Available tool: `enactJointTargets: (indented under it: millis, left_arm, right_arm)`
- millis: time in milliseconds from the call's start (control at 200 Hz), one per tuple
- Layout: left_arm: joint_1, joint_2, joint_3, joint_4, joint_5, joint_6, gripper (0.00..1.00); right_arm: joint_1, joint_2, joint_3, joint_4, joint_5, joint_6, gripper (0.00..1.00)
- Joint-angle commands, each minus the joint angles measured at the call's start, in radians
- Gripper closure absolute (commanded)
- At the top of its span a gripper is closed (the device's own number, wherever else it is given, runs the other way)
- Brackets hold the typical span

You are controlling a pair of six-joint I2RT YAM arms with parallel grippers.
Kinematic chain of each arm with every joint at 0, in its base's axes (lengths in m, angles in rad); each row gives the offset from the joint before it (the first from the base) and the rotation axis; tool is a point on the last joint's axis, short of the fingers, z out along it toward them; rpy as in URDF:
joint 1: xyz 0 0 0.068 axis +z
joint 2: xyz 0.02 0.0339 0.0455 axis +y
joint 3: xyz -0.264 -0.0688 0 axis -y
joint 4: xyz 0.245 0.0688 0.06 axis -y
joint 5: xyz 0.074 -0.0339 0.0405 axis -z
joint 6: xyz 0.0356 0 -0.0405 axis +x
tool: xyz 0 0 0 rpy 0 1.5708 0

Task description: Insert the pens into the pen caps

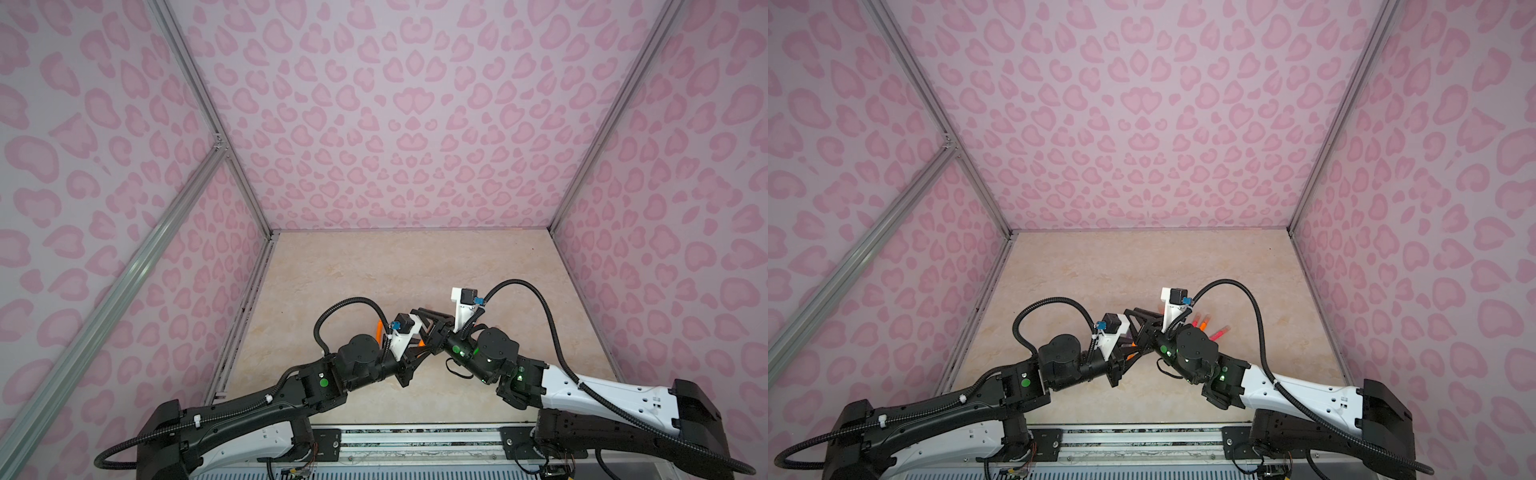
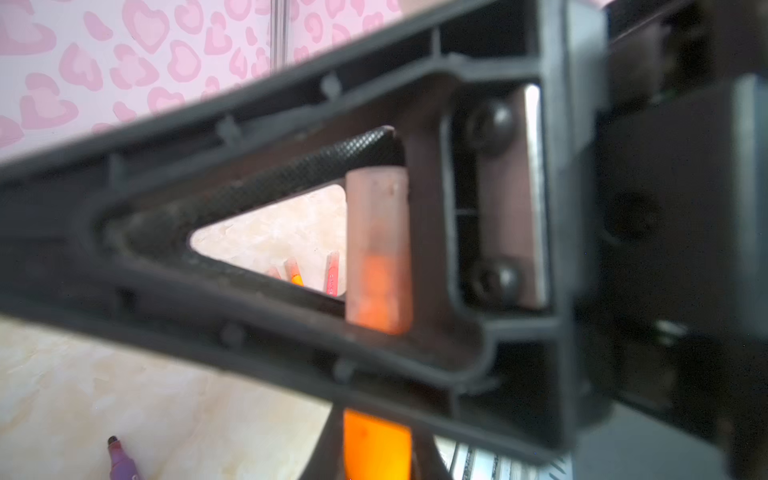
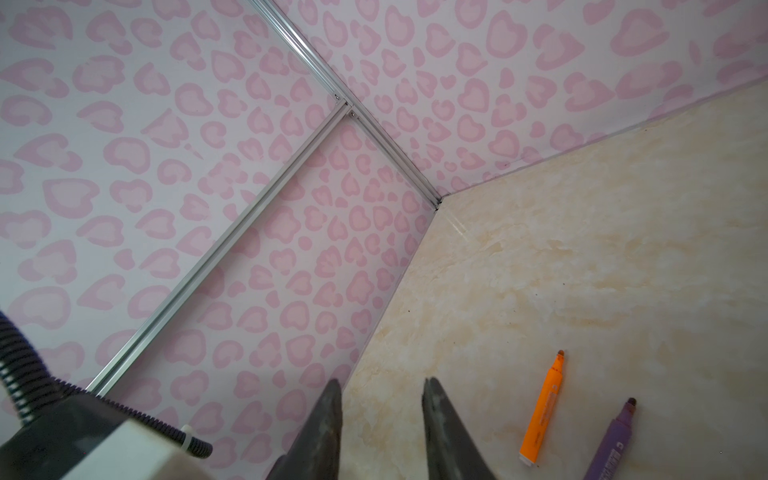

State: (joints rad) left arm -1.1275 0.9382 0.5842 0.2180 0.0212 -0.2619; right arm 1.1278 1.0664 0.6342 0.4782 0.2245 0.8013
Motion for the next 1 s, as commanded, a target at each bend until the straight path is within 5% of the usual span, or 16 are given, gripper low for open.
enactJointTargets:
  millis: [0,230,525,835,995]
  left_arm:
    - [-0.005,-0.016,-0.004,0.155,0.013,0.022,0.97]
    - [-0.005,-0.006,0.010,0.116,-0.162,-0.003,0.97]
    - [-0.005,0.011,0.022,0.110,-0.189,-0.016,0.97]
    - [-0.005,0.022,0.037,0.092,-0.201,-0.019,0.97]
    - [-0.004,0.043,0.029,0.081,-0.213,-0.030,0.69]
  right_arm:
    - [-0.002,0.005,-0.003,-0.088,0.006,0.001,0.79]
    - [-0.002,0.002,-0.003,-0.115,-0.020,0.010,0.82]
    - [-0.002,0.009,-0.005,-0.118,-0.021,0.012,0.76]
    - [-0.001,0.023,-0.010,-0.131,0.021,0.036,0.97]
    - [-0.059,0.000,-0.021,-0.221,0.080,0.070,1.00]
